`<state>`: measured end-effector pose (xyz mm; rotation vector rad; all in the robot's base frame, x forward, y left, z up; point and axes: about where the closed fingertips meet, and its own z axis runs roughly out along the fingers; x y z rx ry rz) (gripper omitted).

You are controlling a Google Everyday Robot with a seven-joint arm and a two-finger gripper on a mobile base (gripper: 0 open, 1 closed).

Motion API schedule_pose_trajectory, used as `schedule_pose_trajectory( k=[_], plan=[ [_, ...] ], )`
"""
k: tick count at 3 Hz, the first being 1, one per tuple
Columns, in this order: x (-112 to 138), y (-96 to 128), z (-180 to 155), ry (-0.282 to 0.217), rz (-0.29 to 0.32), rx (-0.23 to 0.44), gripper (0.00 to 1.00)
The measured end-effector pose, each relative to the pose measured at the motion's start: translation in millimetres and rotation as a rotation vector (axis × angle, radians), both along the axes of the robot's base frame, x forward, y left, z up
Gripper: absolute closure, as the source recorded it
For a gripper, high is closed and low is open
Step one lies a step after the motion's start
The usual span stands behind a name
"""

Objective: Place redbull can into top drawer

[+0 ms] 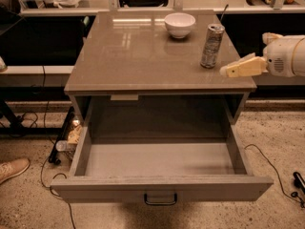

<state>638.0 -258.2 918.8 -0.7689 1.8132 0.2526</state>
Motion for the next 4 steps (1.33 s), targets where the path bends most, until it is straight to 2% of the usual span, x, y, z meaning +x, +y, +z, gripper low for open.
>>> schedule_pose_trajectory(
  k=[1,2,3,4],
  plan=[
    [29.7,1.8,-8.3,-0.016,-0.015,0.033,0.00],
    [55.1,7.7,-25.5,-0.008,-0.023,0.073,0.00],
    [82.5,14.8,-39.9,-0.025,-0.046,0.131,0.00],
    [98.5,22.0,-43.6,-0.039,-0.048,0.162,0.00]
  ],
)
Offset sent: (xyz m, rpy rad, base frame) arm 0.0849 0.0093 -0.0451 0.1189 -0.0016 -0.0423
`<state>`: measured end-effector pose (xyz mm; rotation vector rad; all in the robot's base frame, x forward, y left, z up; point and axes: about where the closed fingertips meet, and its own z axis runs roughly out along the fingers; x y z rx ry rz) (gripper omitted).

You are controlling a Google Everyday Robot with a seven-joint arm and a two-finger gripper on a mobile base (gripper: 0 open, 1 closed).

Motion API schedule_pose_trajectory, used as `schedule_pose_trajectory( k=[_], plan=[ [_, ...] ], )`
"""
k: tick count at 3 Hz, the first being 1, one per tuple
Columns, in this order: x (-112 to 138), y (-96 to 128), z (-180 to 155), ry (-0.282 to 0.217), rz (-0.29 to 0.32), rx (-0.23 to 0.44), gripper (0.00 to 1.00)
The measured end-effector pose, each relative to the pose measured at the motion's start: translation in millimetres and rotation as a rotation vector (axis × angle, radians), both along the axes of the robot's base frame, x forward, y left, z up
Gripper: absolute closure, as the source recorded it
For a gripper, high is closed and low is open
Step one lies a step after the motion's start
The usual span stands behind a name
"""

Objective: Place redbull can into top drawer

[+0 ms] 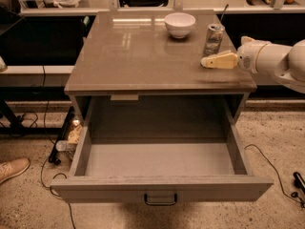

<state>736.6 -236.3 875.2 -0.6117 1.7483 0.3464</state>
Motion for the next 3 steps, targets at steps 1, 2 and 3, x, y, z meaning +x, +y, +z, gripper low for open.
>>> schedule_pose_trajectory(
  k=[1,2,3],
  plan=[
    [10.8,12.5,1.4,-0.015,0.023,0.032,0.00],
    [16.7,23.7,2.4,-0.019,0.047,0.052,0.00],
    [19.5,33.5,2.2,-0.020,0.069,0.062,0.19]
  ],
)
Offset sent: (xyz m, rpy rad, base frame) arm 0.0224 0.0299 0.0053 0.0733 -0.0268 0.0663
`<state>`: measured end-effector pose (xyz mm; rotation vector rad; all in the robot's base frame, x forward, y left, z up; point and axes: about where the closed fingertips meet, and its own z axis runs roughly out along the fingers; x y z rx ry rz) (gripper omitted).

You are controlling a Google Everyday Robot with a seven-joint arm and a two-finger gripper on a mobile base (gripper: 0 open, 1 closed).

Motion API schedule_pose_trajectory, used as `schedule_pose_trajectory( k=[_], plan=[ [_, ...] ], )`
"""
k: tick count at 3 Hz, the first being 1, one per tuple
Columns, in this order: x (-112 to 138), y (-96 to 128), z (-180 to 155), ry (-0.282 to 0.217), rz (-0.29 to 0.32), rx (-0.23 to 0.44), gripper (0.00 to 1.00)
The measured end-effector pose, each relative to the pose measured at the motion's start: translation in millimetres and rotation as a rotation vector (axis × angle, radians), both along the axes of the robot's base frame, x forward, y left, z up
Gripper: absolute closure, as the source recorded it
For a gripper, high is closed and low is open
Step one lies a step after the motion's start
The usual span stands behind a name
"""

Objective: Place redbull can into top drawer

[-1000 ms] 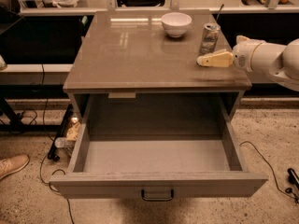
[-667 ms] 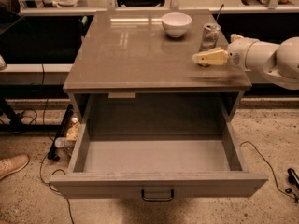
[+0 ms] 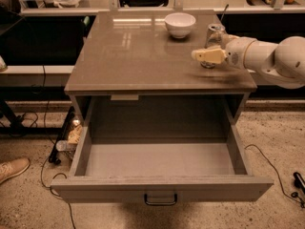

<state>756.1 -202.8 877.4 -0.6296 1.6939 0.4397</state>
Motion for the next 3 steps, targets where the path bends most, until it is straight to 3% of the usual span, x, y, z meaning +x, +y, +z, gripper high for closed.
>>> schedule_pose_trajectory(
  k=[2,3],
  plan=[
    [-3.1,8.9,2.7,-0.005,0.014,0.025,0.66],
    [-23.7,16.7,18.8,-0.031,0.048,0.048,0.89]
  ],
)
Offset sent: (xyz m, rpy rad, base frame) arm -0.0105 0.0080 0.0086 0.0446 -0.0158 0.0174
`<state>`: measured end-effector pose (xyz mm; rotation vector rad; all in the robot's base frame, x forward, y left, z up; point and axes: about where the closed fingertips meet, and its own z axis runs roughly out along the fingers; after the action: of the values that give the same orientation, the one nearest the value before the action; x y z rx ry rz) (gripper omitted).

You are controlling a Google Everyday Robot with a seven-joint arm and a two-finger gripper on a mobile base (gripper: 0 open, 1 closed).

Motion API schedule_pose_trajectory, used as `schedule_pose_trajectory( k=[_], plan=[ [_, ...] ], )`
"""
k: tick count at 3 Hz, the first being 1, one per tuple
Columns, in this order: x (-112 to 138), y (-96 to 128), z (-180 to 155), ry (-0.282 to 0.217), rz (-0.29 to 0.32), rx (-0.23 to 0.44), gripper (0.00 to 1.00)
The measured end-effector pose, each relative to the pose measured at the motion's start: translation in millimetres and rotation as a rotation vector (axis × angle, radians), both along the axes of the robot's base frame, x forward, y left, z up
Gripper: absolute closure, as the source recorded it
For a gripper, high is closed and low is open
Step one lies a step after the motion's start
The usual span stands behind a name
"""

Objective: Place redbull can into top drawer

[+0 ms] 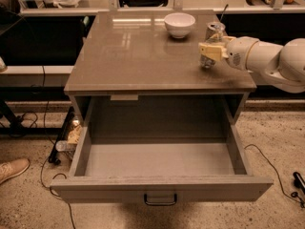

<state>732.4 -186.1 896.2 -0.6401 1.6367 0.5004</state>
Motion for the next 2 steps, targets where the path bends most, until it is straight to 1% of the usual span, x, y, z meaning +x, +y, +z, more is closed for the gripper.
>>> schedule_pose_trajectory(
  k=[1,2],
  plan=[
    [-44.0,1.9,30.7,-0.034,0.027,0.001,1.00],
    [-44.1,2.0,30.7,-0.034,0.027,0.001,1.00]
  ],
)
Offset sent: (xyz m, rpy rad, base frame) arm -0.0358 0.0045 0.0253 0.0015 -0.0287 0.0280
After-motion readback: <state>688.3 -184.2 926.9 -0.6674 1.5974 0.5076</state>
